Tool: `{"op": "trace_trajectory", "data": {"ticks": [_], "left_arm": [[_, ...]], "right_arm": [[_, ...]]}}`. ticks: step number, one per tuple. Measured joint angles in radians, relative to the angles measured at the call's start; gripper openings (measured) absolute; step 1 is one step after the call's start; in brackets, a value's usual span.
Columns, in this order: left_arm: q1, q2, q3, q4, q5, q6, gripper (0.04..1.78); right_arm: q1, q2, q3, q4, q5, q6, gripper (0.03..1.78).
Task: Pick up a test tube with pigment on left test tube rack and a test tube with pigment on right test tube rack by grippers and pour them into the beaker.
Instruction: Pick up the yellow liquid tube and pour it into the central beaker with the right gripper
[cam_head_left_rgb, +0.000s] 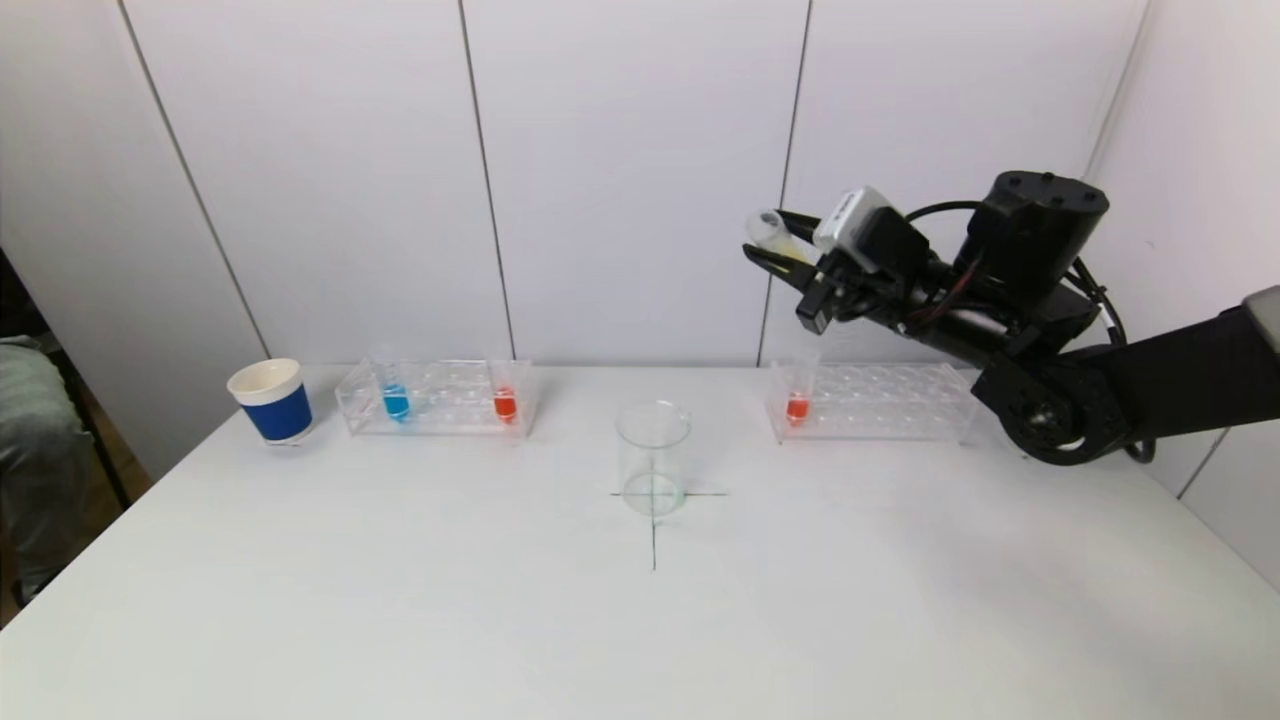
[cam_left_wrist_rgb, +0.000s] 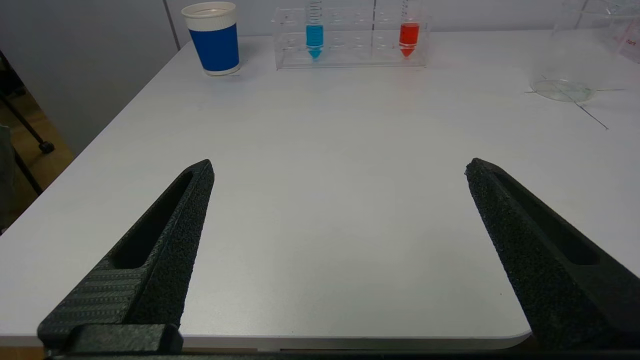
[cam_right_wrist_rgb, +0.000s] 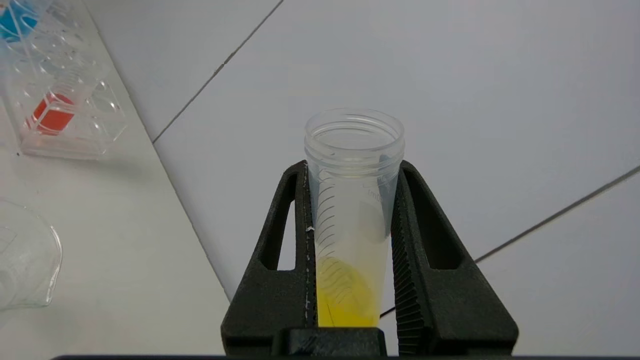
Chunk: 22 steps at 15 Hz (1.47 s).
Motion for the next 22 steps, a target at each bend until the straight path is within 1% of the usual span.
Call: {"op": "trace_trajectory", "data": {"ticks": [4, 10, 13, 16, 20, 22], "left_arm": [[0.0, 0.0, 0.0, 0.0, 0.0, 0.0, 1.76], [0.0, 0.0, 0.0, 0.0, 0.0, 0.0, 1.76], [0.0, 0.0, 0.0, 0.0, 0.0, 0.0, 1.76], [0.0, 0.0, 0.0, 0.0, 0.0, 0.0, 1.76], [0.0, 0.0, 0.0, 0.0, 0.0, 0.0, 1.76], [0.0, 0.0, 0.0, 0.0, 0.0, 0.001, 1.76]], "right_arm": [[0.008, 0.01, 0.005, -0.002, 0.037, -0.056, 0.48], [0.032, 0.023, 0.003, -0.001, 0.064, -0.101, 0.48], [0.051, 0.036, -0.001, 0.0, 0.067, -0.134, 0.48], [0.071, 0.053, -0.004, 0.0, 0.066, -0.15, 0.48], [0.077, 0.086, -0.008, 0.001, 0.066, -0.223, 0.48], [0.079, 0.106, -0.019, 0.006, 0.066, -0.238, 0.48]]}}
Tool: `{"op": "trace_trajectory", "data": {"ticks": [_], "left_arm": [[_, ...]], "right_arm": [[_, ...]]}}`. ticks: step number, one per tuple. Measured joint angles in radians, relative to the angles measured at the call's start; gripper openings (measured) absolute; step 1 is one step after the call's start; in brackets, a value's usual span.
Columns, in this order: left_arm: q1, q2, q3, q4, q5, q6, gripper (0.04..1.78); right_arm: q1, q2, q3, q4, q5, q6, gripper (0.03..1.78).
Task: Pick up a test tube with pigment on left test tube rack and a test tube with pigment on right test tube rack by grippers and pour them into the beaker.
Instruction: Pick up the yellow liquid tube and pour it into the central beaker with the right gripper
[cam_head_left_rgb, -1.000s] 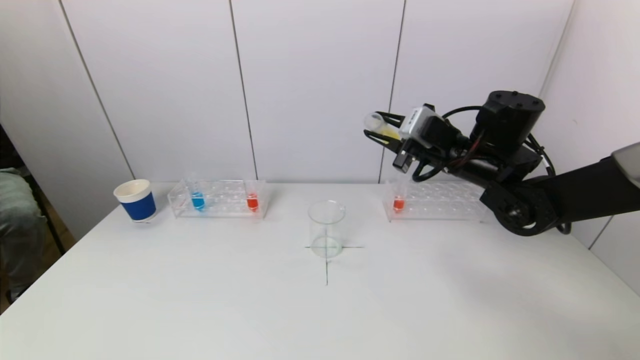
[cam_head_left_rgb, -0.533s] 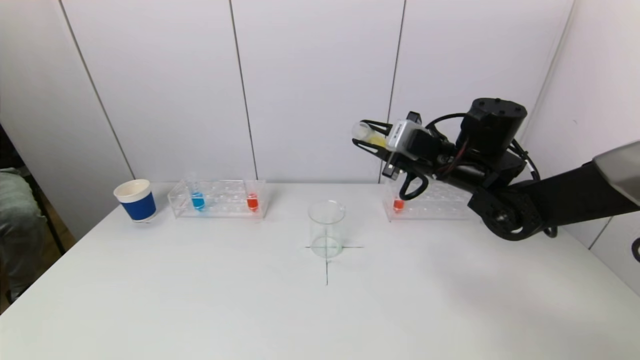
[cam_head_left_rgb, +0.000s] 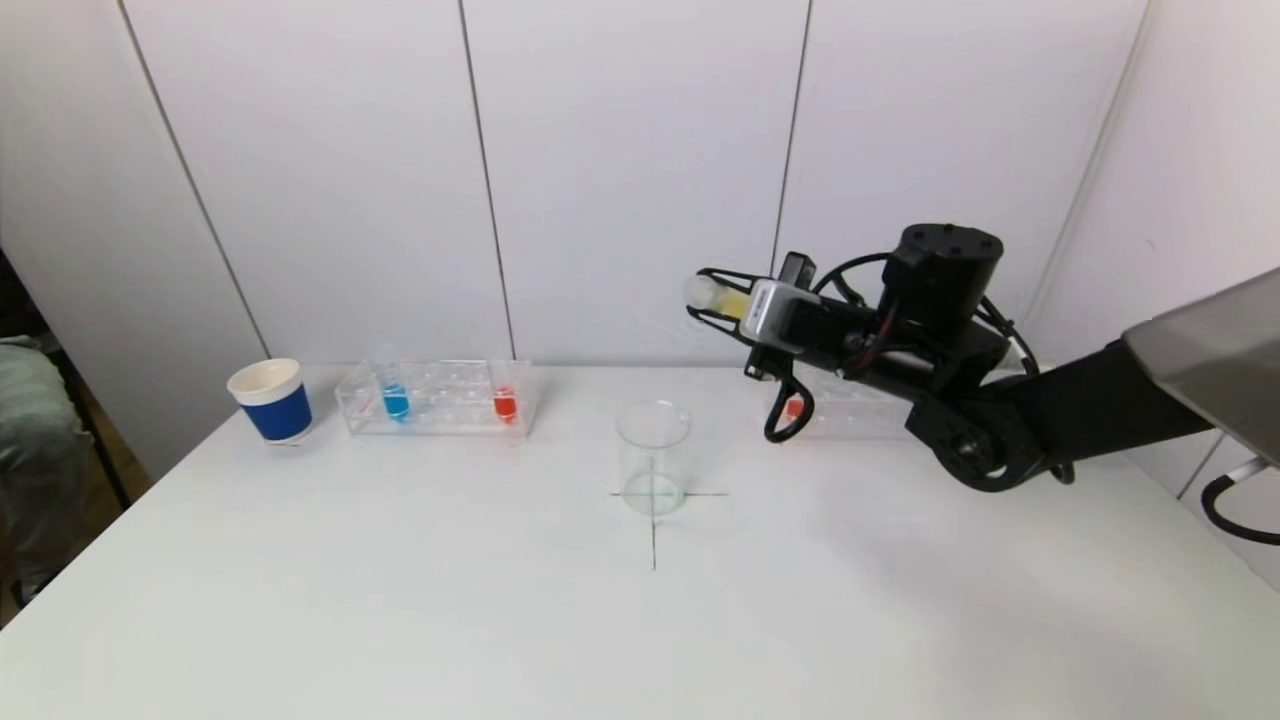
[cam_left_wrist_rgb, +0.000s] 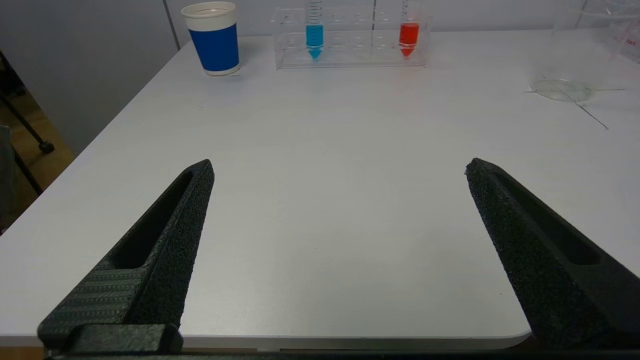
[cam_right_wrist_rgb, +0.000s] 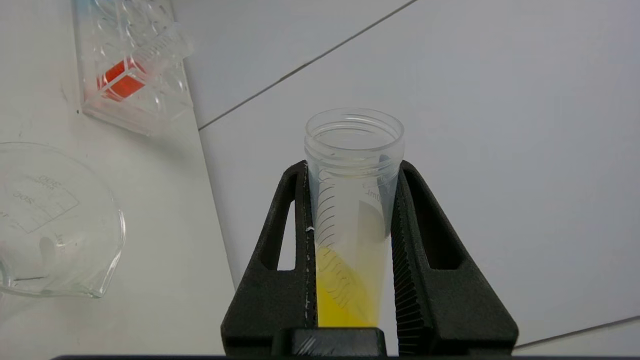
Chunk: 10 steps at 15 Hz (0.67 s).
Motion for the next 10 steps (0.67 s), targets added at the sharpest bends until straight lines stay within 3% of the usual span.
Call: {"op": "trace_trajectory", "data": {"ticks": [10], "left_arm": [[0.0, 0.0, 0.0, 0.0, 0.0, 0.0, 1.76]], "right_arm": [[0.001, 0.073, -0.033, -0.004, 0.0, -0.066, 0.48]]}}
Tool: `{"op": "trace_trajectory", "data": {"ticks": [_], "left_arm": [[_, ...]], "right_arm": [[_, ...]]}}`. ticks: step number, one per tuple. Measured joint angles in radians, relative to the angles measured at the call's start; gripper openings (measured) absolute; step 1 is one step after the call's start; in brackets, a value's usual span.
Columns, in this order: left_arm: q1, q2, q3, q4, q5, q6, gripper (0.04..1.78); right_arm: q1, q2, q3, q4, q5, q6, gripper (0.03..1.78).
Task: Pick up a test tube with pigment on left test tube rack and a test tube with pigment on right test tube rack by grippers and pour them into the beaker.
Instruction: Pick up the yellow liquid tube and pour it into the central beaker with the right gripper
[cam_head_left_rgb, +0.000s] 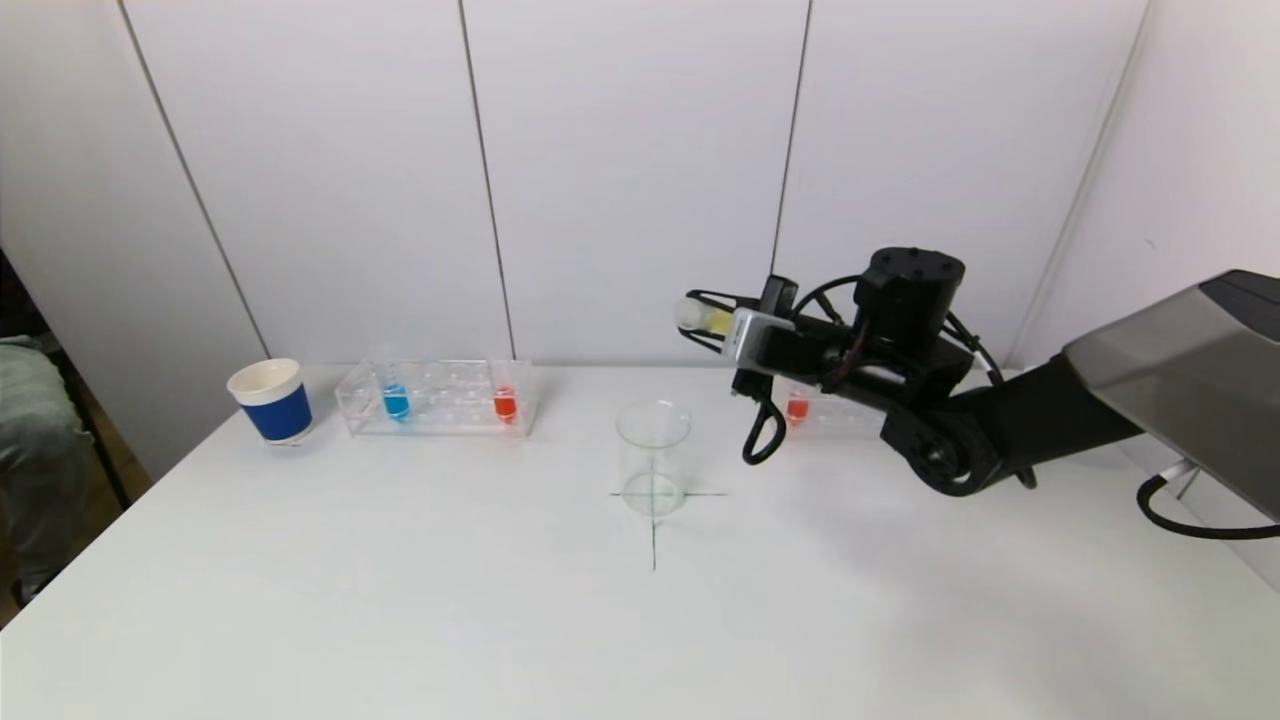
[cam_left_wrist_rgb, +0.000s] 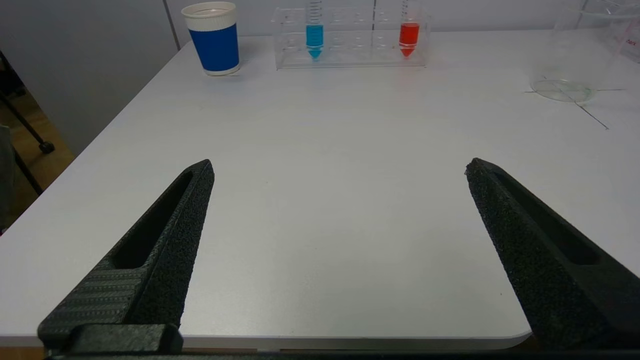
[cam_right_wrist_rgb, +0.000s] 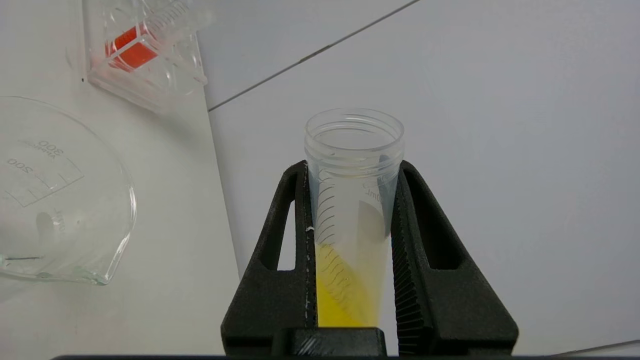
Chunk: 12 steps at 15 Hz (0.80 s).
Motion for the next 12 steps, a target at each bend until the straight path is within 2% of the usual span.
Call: {"op": "trace_trajectory", "data": {"ticks": [12], "left_arm": [[0.0, 0.0, 0.0, 0.0, 0.0, 0.0, 1.76]], "right_arm": [[0.004, 0.033, 0.001, -0.002, 0.005, -0.14, 0.48]]}}
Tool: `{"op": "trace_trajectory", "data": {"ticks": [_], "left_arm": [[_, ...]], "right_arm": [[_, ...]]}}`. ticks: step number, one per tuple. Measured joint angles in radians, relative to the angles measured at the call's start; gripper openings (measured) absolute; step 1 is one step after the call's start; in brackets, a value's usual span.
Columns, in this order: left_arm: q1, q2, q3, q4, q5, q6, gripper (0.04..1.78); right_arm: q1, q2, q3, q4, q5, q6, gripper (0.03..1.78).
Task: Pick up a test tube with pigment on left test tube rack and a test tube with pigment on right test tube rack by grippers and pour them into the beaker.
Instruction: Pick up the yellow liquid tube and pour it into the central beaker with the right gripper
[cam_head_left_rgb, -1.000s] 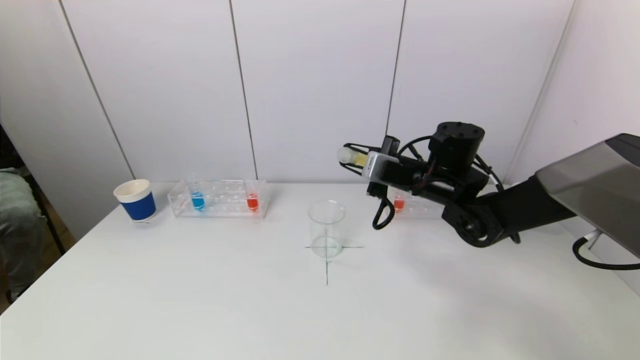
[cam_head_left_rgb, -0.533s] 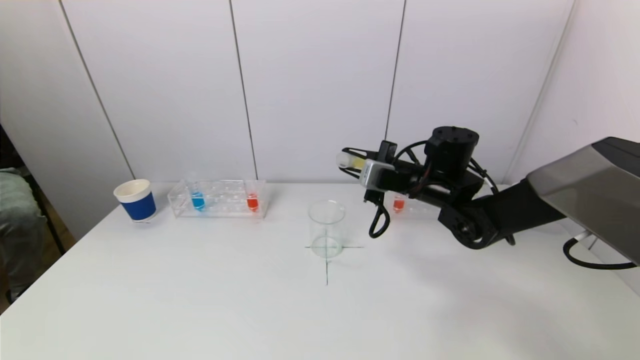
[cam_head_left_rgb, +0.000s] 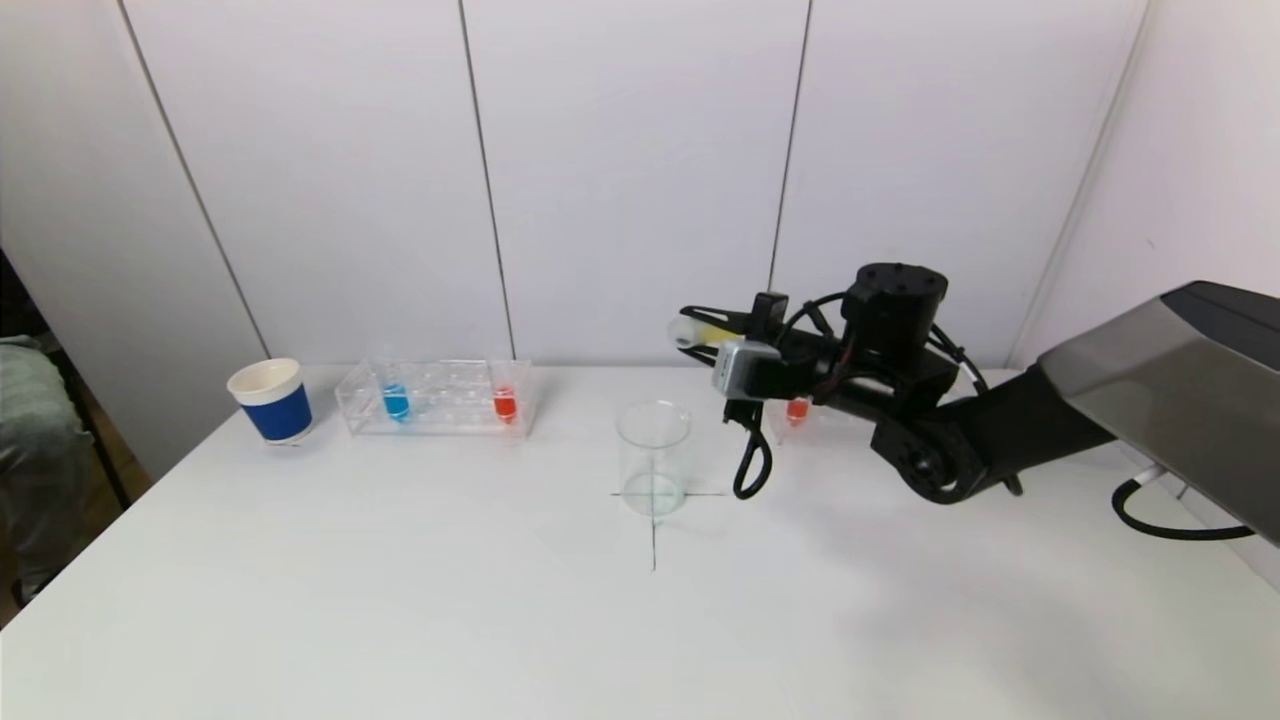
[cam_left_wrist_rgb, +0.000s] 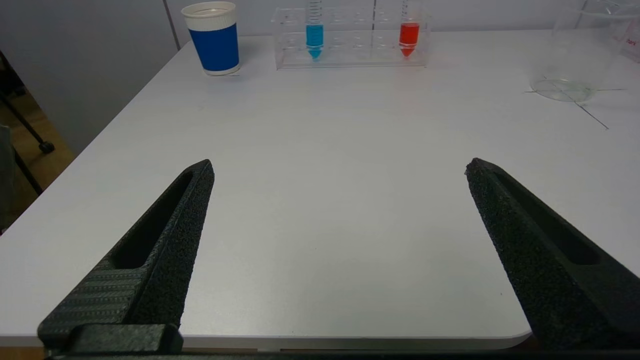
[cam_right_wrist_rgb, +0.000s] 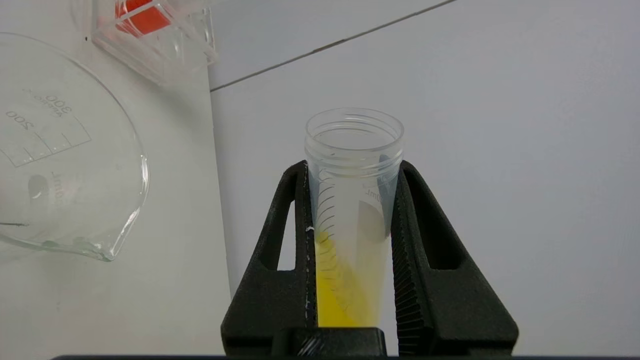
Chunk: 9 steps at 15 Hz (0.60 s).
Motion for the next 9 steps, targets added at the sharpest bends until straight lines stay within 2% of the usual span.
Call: {"op": "trace_trajectory", "data": {"ticks": [9], "left_arm": [[0.0, 0.0, 0.0, 0.0, 0.0, 0.0, 1.76]], "right_arm": [[0.011, 0.015, 0.022, -0.013, 0.009, -0.125, 0.48]]}}
